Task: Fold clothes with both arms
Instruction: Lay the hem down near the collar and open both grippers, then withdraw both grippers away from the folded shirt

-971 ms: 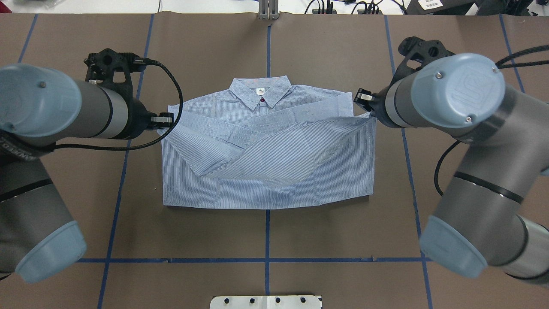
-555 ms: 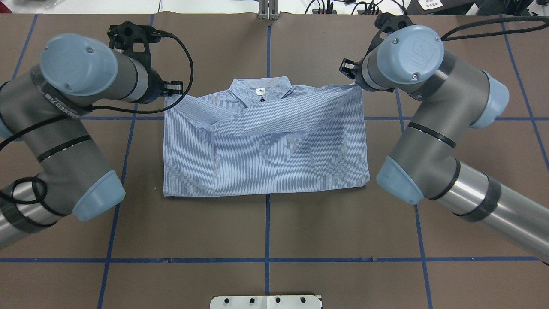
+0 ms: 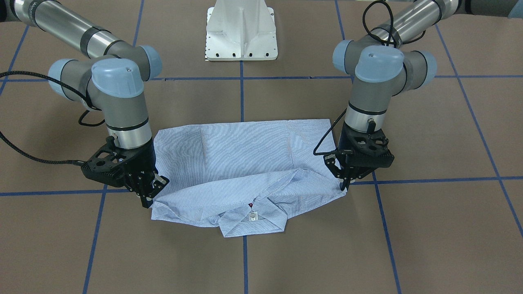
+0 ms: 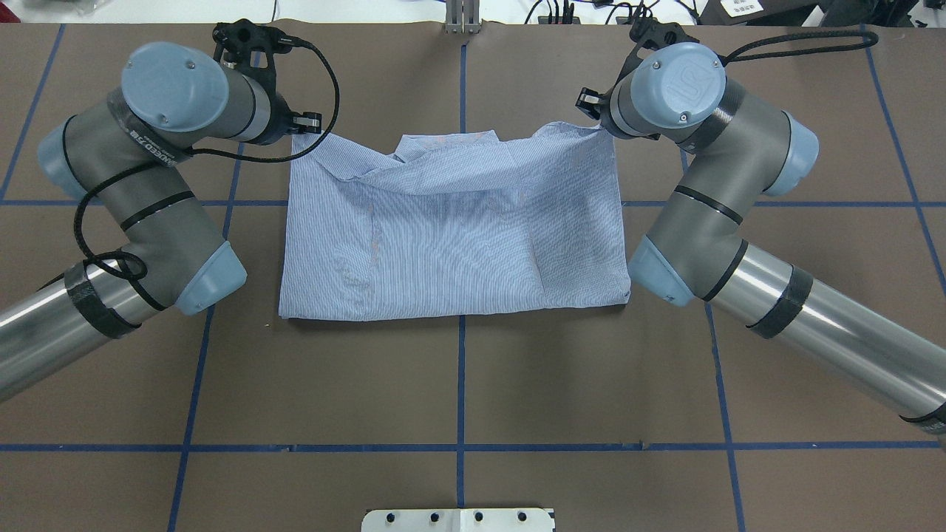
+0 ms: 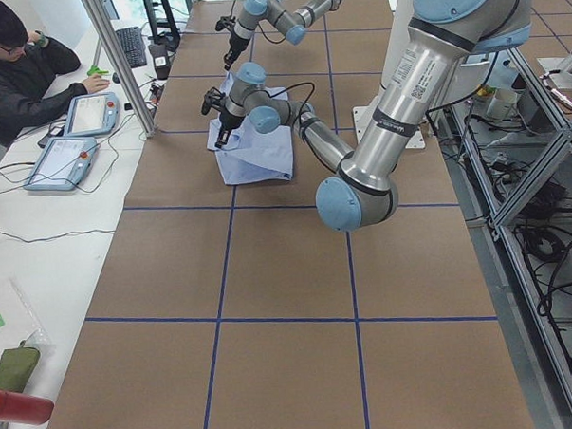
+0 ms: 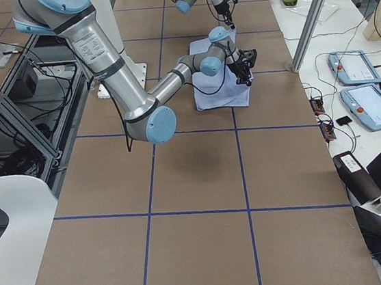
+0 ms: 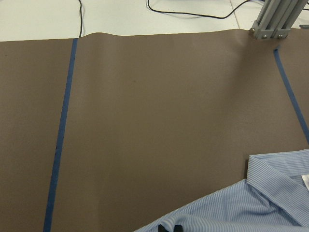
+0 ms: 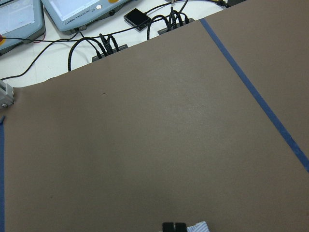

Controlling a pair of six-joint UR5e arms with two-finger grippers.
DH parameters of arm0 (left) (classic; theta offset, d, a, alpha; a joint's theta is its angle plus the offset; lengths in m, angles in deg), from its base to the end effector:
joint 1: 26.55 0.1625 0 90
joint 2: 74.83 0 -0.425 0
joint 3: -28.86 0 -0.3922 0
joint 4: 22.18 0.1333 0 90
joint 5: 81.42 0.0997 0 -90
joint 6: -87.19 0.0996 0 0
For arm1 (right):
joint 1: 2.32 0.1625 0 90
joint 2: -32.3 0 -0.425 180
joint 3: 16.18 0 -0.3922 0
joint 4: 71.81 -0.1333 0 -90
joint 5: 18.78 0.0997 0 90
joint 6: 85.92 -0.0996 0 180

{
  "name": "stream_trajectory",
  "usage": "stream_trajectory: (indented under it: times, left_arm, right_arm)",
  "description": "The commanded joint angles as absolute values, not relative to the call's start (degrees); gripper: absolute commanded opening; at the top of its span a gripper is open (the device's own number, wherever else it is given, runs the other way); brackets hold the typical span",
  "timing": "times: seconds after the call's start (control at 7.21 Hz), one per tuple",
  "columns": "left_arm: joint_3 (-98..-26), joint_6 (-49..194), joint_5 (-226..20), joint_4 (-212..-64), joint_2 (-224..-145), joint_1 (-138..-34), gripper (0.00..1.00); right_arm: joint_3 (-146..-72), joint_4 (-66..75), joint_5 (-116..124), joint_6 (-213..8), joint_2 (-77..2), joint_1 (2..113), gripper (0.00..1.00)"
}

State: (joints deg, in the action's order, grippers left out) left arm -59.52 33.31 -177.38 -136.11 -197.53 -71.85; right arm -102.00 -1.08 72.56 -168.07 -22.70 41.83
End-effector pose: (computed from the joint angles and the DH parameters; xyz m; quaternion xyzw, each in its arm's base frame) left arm 0.4077 -0.5868 0.2928 0.2659 0.3797 -0.0470 0.8849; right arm -0.4261 -0.5961 0.2971 0.1760 -0.3851 0.2775 0.8624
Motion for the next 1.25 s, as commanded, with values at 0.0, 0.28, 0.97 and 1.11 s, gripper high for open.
stream_trajectory:
  times: [0.0, 0.28, 0.97, 1.11]
  left_arm:
    - [-53.78, 34.98, -177.66, -142.57, -197.61, -71.90, 0.00]
    - [-52.70, 39.62, -177.66, -143.64, -197.09, -71.99, 0.21]
    - [-67.15, 46.15, -188.65, -147.60, -184.30, -72.08, 1.00]
    - [-71.99, 45.45, -188.65, -147.95, -179.12, -70.86, 1.00]
  right_arm:
    - [-99.85, -4.40, 72.80, -166.43, -23.33, 41.98, 0.00]
    - [-99.85, -4.84, 72.89, -164.42, -24.03, 41.98, 0.14]
    - [-101.96, -5.19, 82.38, -159.84, -24.04, 45.23, 1.00]
    - [-101.96, -5.19, 82.29, -159.84, -24.12, 45.23, 1.00]
